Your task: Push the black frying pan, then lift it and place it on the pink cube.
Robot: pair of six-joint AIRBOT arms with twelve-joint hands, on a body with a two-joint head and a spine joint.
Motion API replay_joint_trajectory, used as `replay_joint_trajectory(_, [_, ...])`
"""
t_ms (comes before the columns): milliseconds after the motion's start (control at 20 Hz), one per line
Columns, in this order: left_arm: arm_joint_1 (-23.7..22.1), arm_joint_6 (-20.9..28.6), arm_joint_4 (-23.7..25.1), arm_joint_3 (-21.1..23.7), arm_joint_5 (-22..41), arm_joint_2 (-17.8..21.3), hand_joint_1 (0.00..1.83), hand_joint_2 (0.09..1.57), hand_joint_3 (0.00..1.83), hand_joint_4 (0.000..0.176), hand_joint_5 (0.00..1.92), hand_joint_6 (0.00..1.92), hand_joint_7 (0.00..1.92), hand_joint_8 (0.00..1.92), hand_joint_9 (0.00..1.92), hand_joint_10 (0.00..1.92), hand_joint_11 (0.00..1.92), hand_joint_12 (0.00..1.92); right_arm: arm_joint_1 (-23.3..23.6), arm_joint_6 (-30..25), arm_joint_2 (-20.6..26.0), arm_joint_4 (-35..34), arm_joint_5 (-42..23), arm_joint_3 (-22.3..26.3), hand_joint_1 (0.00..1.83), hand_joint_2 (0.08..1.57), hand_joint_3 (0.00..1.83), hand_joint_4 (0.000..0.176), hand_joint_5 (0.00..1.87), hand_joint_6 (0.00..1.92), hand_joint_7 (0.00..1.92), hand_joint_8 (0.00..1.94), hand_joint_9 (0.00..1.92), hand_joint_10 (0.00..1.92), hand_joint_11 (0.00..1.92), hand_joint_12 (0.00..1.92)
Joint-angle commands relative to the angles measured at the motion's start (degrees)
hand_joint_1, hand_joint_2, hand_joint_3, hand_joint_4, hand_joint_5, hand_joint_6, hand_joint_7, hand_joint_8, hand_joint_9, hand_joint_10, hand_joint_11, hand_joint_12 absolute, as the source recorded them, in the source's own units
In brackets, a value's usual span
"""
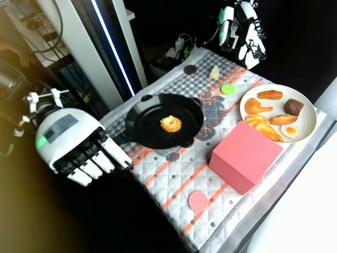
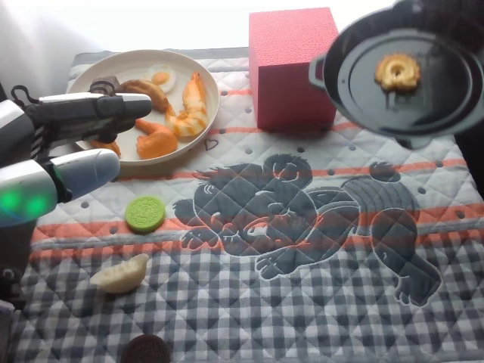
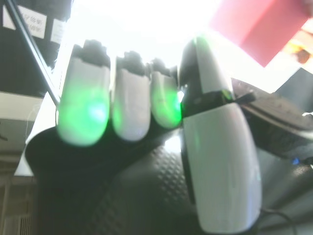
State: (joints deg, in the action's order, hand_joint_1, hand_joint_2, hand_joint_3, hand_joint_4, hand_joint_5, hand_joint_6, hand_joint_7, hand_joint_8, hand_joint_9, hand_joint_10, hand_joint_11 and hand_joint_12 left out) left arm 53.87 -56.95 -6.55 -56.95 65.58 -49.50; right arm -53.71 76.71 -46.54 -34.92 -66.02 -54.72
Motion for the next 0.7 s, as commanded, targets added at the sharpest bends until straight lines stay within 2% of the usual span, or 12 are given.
replay_joint_trajectory(0, [-0.07, 0.47, -0.54, 0.08, 7.25, -0.02, 0.65, 1.33, 0.00, 0.000, 0.51, 0.00, 0.41, 0.00, 0.42, 0.01, 0.00, 1.20, 1.58, -0.13, -0.64, 1.49, -3.13, -0.98, 1.41, 1.34, 0.00, 0.000, 1.23, 1.92, 1.47, 1.94, 1.63, 1.92, 1.66, 1.92])
replay_joint_trajectory(200, [-0.05, 0.47, -0.54, 0.05, 7.36, -0.04, 0.64, 1.33, 0.00, 0.000, 0.50, 0.00, 0.40, 0.00, 0.42, 0.01, 0.00, 1.23, 7.34, -0.13, -4.48, 1.49, 3.65, -6.15, 1.44, 1.31, 0.00, 0.000, 1.20, 1.92, 1.44, 1.94, 1.59, 1.92, 1.59, 1.92])
replay_joint_trajectory(250, [-0.03, 0.47, -0.54, 0.03, 7.38, -0.08, 0.64, 1.33, 0.00, 0.000, 0.51, 0.01, 0.40, 0.00, 0.42, 0.01, 0.00, 1.23, 9.06, -0.13, -5.72, 1.48, 5.33, -7.72, 1.48, 1.30, 0.00, 0.000, 1.20, 1.92, 1.44, 1.94, 1.57, 1.92, 1.42, 1.92])
replay_joint_trajectory(300, [-0.03, 0.47, -0.54, 0.01, 7.38, -0.16, 0.62, 1.34, 0.00, 0.000, 0.51, 0.01, 0.40, 0.00, 0.41, 0.00, 0.00, 1.22, 10.17, -0.13, -6.43, 1.47, 6.20, -8.59, 1.45, 1.31, 0.00, 0.000, 1.19, 1.92, 1.47, 1.94, 1.59, 1.92, 1.48, 1.92])
replay_joint_trajectory(350, [-0.03, 0.47, -0.54, -0.07, 7.46, -0.32, 0.62, 1.34, 0.00, 0.000, 0.50, 0.00, 0.39, 0.00, 0.41, 0.00, 0.00, 1.22, 11.40, -0.13, -7.40, 1.46, 7.24, -9.67, 1.33, 1.34, 0.01, 0.000, 1.18, 1.92, 1.47, 1.94, 1.60, 1.92, 1.57, 1.92])
replay_joint_trajectory(500, [-0.03, 0.51, -0.56, -0.39, 7.75, -0.87, 0.64, 1.34, 0.00, 0.000, 0.51, 0.00, 0.41, 0.00, 0.43, 0.01, 0.00, 1.20, 14.70, -0.13, -9.89, 1.46, 10.81, -12.90, 1.48, 1.30, 0.00, 0.000, 1.25, 1.92, 1.48, 1.94, 1.61, 1.92, 1.64, 1.92])
replay_joint_trajectory(650, [-0.03, 0.56, -0.56, -0.63, 8.01, -1.23, 0.63, 1.34, 0.00, 0.000, 0.51, 0.01, 0.42, 0.00, 0.44, 0.01, 0.00, 1.20, 17.05, -0.11, -12.44, 1.47, 13.38, -15.86, 1.44, 1.29, 0.00, 0.000, 1.25, 1.92, 1.48, 1.94, 1.62, 1.92, 1.63, 1.92])
